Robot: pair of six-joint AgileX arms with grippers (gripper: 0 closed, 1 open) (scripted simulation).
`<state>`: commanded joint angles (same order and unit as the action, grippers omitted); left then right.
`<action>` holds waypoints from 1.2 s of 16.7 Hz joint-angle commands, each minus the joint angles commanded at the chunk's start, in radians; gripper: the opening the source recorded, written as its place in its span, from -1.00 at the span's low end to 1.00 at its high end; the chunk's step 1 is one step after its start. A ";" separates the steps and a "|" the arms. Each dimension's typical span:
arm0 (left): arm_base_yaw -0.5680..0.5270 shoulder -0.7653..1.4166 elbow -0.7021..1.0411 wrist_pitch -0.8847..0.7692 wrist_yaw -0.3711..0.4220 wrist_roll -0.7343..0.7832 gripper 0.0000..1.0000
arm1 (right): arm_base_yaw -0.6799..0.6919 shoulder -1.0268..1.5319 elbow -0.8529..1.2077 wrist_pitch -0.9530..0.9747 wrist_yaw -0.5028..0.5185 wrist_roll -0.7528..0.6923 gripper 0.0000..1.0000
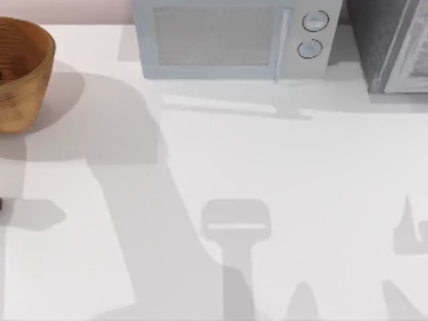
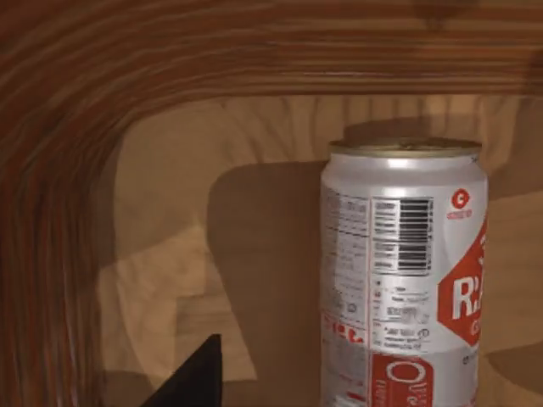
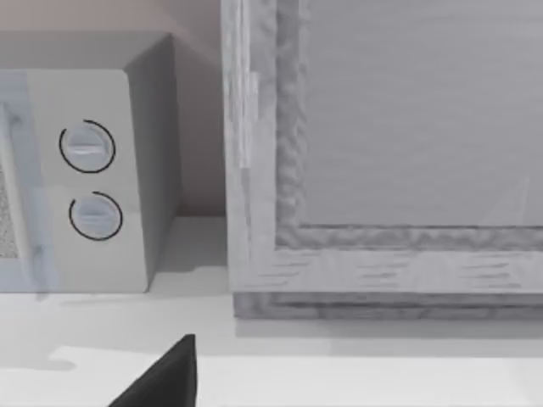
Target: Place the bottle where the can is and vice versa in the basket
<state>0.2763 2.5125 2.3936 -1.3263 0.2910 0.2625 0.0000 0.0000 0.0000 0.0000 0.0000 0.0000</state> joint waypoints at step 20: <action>-0.032 0.048 -0.148 0.198 -0.004 -0.031 1.00 | 0.000 0.000 0.000 0.000 0.000 0.000 1.00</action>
<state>0.2439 2.5604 2.2454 -1.1287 0.2873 0.2312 0.0000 0.0000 0.0000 0.0000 0.0000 0.0000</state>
